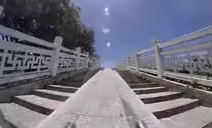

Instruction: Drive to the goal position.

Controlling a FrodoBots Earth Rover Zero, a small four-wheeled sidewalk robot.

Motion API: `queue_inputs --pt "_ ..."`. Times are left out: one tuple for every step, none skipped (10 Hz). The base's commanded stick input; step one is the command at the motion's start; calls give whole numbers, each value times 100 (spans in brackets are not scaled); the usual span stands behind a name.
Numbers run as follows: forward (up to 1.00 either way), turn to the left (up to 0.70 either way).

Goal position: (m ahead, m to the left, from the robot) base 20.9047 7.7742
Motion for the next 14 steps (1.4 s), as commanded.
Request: queue_inputs --pt "45 0" --pt "45 0" --pt "45 0" --pt "45 0" --pt "45 0" --pt "45 0" --pt "62 0" --pt "70 0" --pt "70 0" --pt "70 0" --pt "70 0" --pt "70 0" --pt "70 0" --pt "70 0"
